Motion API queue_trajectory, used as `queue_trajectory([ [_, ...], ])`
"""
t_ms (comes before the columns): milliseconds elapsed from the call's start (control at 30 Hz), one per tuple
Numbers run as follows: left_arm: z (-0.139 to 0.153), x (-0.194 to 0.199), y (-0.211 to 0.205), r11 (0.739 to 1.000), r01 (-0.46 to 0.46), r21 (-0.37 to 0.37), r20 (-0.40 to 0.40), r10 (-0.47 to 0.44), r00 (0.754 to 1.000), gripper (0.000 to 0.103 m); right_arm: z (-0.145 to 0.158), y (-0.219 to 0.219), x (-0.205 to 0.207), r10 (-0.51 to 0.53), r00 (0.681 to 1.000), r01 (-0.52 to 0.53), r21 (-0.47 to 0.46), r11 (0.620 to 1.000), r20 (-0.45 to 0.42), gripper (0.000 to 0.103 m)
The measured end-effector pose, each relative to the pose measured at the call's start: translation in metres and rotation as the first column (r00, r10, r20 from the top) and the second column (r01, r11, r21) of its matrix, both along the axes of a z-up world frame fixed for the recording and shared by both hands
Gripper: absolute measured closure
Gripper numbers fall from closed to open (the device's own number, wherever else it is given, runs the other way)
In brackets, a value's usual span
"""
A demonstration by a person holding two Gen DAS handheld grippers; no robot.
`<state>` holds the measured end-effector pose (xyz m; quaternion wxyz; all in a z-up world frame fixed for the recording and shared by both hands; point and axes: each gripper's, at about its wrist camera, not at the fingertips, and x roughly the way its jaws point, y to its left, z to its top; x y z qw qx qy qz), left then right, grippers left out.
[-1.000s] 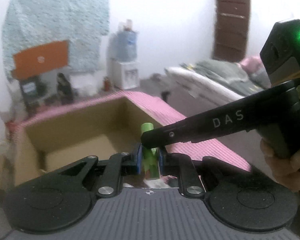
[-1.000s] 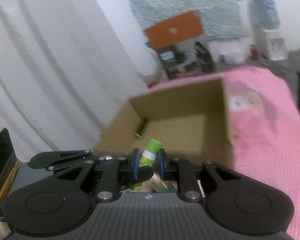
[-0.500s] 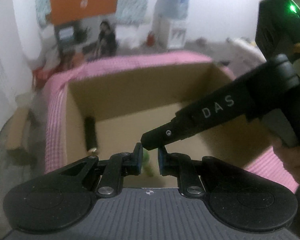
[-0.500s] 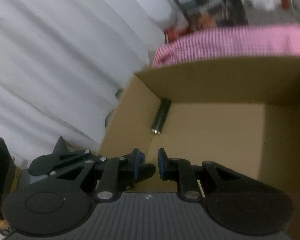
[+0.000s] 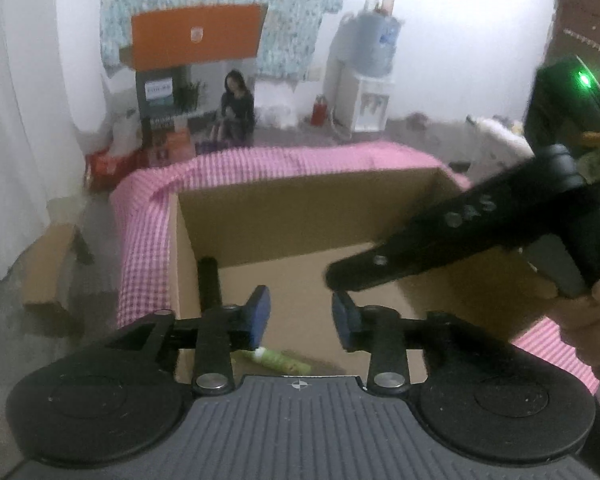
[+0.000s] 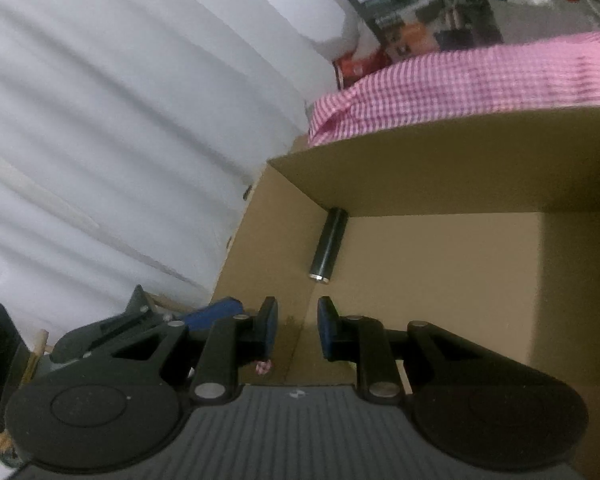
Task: Organize rigid objects
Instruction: 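Withdraw the right gripper from the box back over the table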
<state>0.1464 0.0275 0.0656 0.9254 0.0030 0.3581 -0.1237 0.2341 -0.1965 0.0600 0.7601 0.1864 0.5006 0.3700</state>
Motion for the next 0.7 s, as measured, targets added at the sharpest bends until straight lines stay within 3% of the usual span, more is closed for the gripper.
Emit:
queue_trajectory([
  [167,0.013,-0.025,-0.009,0.999,0.027,-0.027,0.056,-0.026,0.998,0.048,0.018,-0.045,-0.042,-0.039,0.997,0.036,0.048,0.998,0.06,0.075],
  [200,0.017,-0.032,-0.011,0.999,0.033,-0.033,0.071,-0.03,0.997,0.044,0.021,-0.053,-0.051,-0.047,0.996,0.043,0.058,0.997,0.073,0.07],
  [267,0.021,-0.044,-0.015,0.998,0.048,-0.043,0.096,-0.043,0.994,0.037,0.025,-0.074,-0.073,-0.08,0.991,0.071,0.087,0.994,0.104,0.049],
  [500,0.018,-0.08,-0.04,0.986,0.151,-0.07,0.128,-0.142,0.982,0.011,0.03,-0.137,-0.148,-0.219,0.965,0.199,0.142,0.97,0.142,0.049],
  [700,-0.007,-0.097,-0.084,0.953,0.299,-0.049,0.089,-0.294,0.952,0.009,0.005,-0.181,-0.188,-0.355,0.929,0.337,0.152,0.929,0.107,0.049],
])
